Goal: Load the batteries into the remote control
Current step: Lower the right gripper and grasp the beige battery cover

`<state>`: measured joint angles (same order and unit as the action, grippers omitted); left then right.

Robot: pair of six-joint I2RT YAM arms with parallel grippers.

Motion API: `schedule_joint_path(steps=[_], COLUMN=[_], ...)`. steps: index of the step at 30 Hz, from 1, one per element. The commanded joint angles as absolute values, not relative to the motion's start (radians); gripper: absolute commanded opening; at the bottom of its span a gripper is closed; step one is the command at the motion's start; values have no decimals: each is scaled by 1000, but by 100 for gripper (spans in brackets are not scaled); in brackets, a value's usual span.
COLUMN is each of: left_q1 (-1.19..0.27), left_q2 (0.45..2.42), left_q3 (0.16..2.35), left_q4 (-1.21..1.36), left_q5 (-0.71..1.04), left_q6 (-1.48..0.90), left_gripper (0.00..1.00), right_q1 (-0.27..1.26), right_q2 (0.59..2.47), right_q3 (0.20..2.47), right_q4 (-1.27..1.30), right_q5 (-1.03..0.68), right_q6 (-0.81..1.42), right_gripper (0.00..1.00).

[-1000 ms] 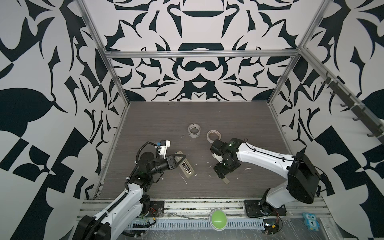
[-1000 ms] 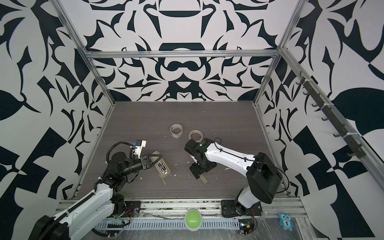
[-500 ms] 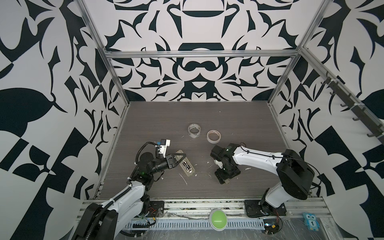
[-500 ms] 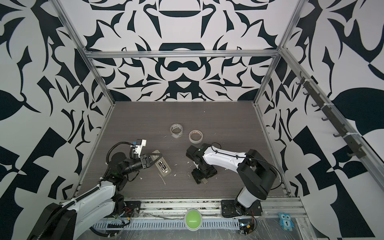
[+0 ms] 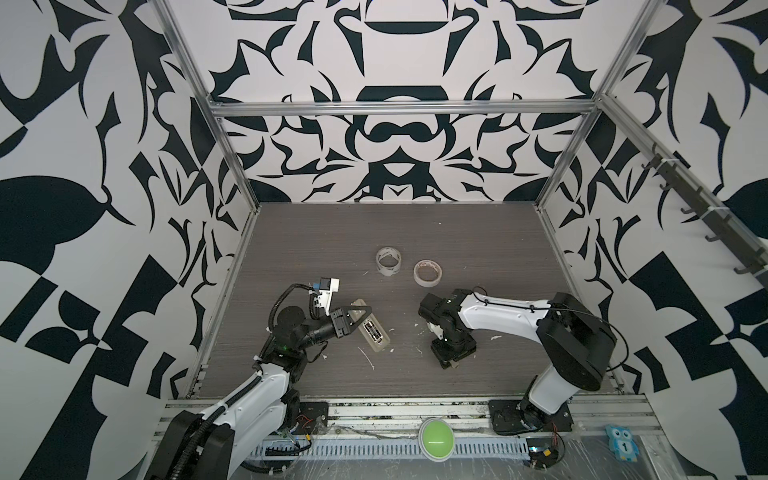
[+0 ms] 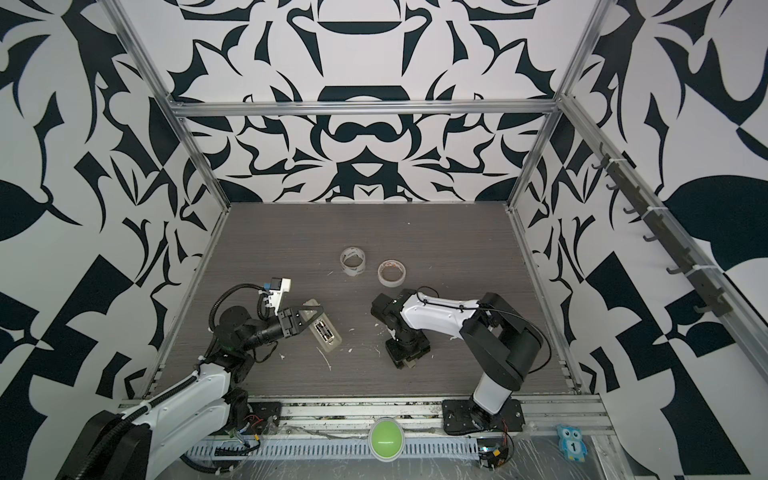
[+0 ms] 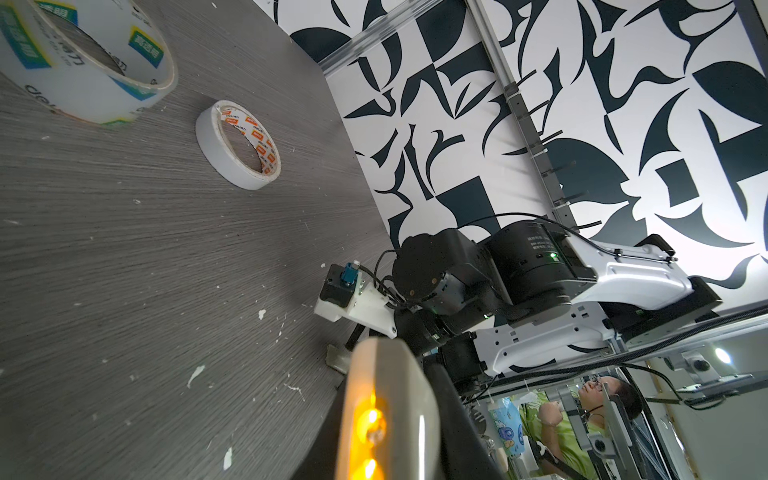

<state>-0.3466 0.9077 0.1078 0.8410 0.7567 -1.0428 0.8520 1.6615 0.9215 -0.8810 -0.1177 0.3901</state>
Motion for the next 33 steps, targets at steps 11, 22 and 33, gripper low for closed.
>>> schedule_joint_path(steps=[11,22,33], left_q1=[-339,-339,-339], left_q2=[941,991,988], left_q3=[110,105,108], left_q4=[909,947,857], left_q5=[765,749,671], left_q6=[-1048,-1053,-1003], left_gripper=[0,0,0], right_q1=[853,865,906], right_q2=[1667,1668,1602], right_q3=[923,927,960], right_q4=[-906,-905,-908], right_q5=[-115,-101,-61], right_q6=[391,388,357], right_gripper=[45,31,17])
